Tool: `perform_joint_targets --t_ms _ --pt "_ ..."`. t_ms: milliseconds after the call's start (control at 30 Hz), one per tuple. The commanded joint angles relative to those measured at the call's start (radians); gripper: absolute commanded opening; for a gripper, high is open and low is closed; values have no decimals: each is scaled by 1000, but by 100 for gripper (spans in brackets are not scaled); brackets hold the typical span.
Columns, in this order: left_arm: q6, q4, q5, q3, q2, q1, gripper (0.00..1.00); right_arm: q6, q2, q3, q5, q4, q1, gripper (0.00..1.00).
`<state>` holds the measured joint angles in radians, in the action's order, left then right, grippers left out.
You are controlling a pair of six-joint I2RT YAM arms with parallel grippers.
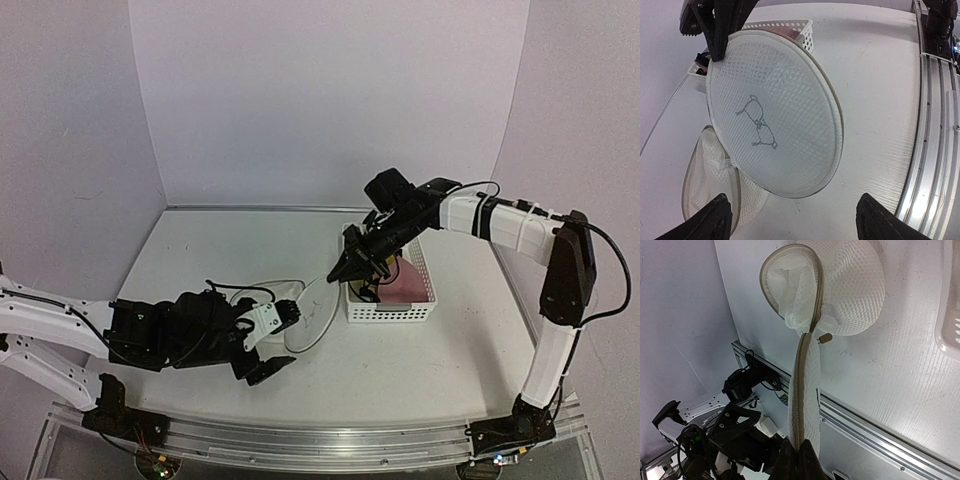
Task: Unzip the laundry bag and remove the bra
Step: Pass from the right arm to the left
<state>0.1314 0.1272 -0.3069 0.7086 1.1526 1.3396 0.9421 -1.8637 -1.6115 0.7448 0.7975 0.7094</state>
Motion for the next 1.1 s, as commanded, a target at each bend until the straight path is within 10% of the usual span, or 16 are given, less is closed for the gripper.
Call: perform_joint_targets --t_ms 0,667,1067 --pt "4 -65 -37 12 28 32 85 37 66 26 17 -86 -7 0" --pt "-29 -188 -286 122 263 79 66 110 146 143 24 -185 -9 0" --pt "-30 -196 -323 135 262 80 17 125 182 203 18 -229 -8 0"
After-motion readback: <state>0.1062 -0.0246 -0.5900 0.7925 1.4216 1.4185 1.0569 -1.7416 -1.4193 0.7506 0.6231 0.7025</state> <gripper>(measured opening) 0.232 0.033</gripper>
